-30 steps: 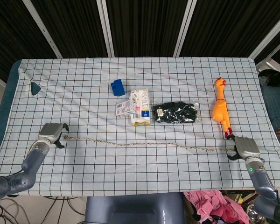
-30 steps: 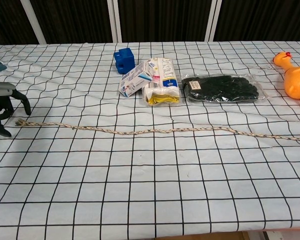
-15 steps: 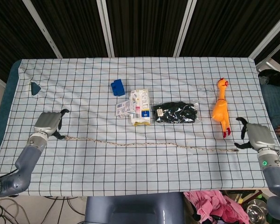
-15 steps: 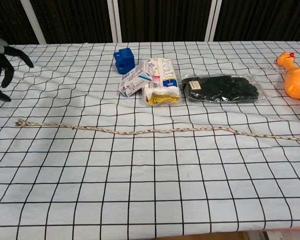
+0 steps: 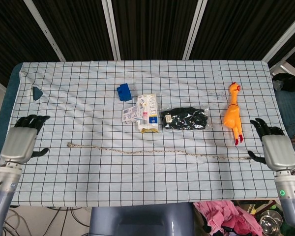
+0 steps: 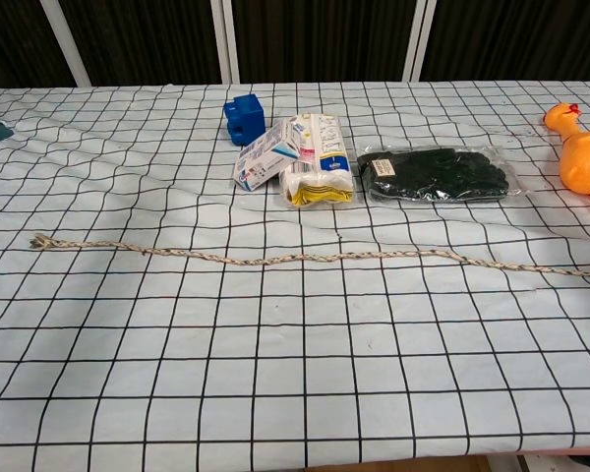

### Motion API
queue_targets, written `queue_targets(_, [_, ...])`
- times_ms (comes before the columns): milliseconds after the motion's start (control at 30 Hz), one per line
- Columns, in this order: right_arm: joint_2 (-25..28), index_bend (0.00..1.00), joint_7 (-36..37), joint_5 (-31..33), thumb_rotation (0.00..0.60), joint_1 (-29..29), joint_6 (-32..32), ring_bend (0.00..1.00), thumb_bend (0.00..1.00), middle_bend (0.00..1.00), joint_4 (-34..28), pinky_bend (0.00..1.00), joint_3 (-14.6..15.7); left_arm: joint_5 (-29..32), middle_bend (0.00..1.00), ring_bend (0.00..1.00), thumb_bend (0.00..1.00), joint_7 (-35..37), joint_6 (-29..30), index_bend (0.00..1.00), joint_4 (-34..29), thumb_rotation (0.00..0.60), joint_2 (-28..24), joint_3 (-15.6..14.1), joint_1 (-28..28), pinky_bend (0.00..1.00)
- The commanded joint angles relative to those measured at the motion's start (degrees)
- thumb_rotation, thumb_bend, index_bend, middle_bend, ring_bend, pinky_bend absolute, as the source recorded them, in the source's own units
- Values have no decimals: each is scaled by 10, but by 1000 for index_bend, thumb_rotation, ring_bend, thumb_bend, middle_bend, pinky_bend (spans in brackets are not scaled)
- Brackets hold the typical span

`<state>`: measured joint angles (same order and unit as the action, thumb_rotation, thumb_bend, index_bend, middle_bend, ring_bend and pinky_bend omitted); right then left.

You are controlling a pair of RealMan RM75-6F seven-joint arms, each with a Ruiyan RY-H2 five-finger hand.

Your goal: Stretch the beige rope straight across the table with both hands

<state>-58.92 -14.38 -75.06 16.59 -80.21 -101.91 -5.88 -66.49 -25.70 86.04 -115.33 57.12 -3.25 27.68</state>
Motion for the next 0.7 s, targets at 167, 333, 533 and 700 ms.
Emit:
queue_targets(167, [-71, 130, -1, -103, 600, -75, -93, 282, 127, 117, 50, 238, 60, -144, 144, 24, 50, 132, 86, 163, 75, 600, 22, -85, -143, 34])
queue_targets(333, [-91, 128, 11, -125, 600, -95, -108, 282, 127, 117, 76, 238, 73, -186, 133, 23, 50, 174, 81, 163, 114, 600, 30, -102, -169, 21])
queue_targets(533, [-94, 124, 7, -135, 600, -105, -113, 282, 127, 117, 80, 238, 72, -189, 105, 0, 50, 184, 89, 145, 140, 600, 41, -91, -198, 12])
queue_targets(700, [-93, 120, 13, -130, 600, -108, -113, 283, 129, 117, 77, 238, 65, -212, 104, 0, 50, 194, 112, 140, 156, 600, 47, -75, -210, 12])
